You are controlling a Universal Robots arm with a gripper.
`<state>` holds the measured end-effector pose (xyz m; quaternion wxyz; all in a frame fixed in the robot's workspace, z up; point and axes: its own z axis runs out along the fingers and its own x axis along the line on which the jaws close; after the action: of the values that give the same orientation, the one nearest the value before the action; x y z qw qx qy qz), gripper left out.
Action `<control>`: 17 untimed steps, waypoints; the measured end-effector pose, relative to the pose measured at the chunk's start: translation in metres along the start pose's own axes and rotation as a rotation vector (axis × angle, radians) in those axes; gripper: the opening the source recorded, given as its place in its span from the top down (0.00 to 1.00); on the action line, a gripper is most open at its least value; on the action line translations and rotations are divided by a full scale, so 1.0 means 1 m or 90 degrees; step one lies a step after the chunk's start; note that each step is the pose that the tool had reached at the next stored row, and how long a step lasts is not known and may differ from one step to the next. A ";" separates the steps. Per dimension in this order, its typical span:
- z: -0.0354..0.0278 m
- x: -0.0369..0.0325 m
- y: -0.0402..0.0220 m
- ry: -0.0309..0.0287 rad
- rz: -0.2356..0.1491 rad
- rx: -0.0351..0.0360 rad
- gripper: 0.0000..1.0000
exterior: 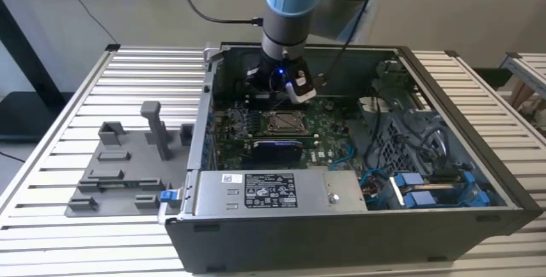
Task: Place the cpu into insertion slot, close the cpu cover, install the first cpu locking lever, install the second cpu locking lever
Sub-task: 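Install the first cpu locking lever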
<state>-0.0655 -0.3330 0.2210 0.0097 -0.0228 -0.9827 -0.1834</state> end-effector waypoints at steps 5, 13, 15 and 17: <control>0.0034 0.0041 -0.0022 -0.0052 -0.001 -0.0001 0.89; 0.0083 0.0063 -0.0069 -0.0068 0.000 -0.0002 0.89; 0.0091 0.0070 -0.0082 -0.0070 0.001 0.0000 0.89; 0.0095 0.0074 -0.0095 -0.0072 0.002 0.0001 0.89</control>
<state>-0.0735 -0.3382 0.2090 0.0043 -0.0250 -0.9828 -0.1831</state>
